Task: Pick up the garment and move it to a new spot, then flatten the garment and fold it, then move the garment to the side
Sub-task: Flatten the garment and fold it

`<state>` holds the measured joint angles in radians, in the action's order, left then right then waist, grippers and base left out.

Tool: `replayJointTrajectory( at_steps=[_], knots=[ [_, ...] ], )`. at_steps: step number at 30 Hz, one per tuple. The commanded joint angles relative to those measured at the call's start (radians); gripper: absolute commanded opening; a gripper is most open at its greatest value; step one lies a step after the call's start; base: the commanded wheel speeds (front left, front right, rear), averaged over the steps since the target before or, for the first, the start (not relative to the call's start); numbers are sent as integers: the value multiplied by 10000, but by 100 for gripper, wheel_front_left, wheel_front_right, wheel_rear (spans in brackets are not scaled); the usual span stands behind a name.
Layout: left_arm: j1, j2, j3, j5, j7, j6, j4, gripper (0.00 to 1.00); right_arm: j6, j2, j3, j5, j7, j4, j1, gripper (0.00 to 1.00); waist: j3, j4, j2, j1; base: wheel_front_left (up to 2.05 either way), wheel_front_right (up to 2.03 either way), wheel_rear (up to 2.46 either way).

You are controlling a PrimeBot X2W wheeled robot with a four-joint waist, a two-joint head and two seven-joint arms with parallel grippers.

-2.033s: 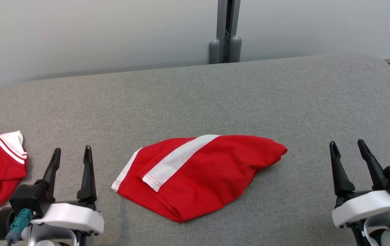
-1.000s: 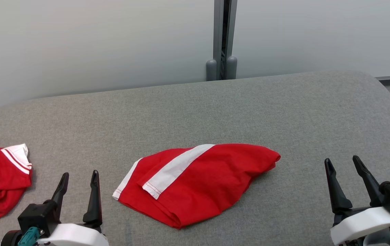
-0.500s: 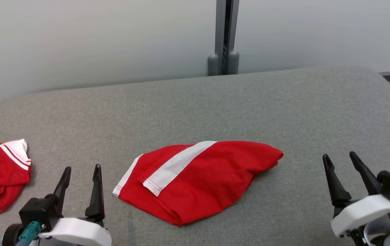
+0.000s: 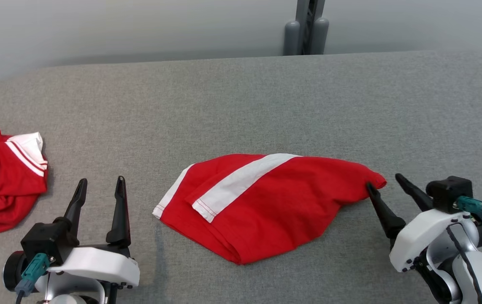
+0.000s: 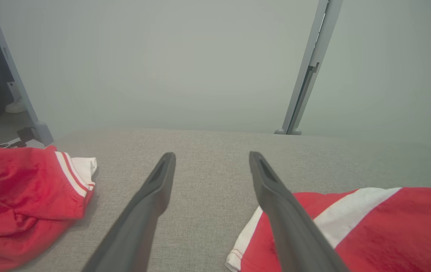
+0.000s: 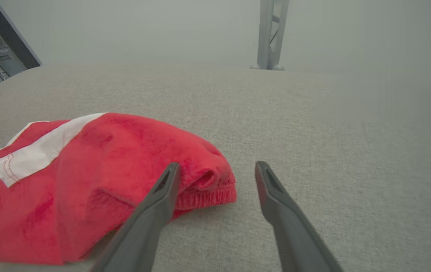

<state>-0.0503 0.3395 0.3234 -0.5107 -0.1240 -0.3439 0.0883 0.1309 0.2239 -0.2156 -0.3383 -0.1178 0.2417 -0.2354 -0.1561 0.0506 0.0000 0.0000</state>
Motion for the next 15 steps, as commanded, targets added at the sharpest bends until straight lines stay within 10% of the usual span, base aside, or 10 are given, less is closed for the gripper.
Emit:
replayJointTrajectory(
  at_steps=[1,3,4,5,7,15],
  knots=[
    [-201,29,-13,60,-58,41,-65,100,-3,157,-93,-133,-114,177,-175,100,-170,147,0,0,0,0,0],
    [-293,-5,10,82,-107,63,-152,100,-3,272,-268,-346,-246,388,-358,84,-216,200,0,0,0,0,0],
    [-328,-32,24,75,-121,82,-192,100,-3,319,-314,-412,-261,452,-464,41,-239,224,0,0,0,0,0],
    [-328,-32,24,75,-121,82,-192,100,-3,319,-314,-412,-261,452,-464,41,-239,224,0,0,0,0,0],
    [-403,-55,39,72,-175,86,-264,100,-3,395,-369,-559,-225,487,-620,0,-280,257,0,0,0,0,0],
    [-599,-127,-4,-35,-383,145,-520,100,-3,1004,-434,-589,-79,57,-1690,0,-299,211,0,0,0,0,0]
  ],
)
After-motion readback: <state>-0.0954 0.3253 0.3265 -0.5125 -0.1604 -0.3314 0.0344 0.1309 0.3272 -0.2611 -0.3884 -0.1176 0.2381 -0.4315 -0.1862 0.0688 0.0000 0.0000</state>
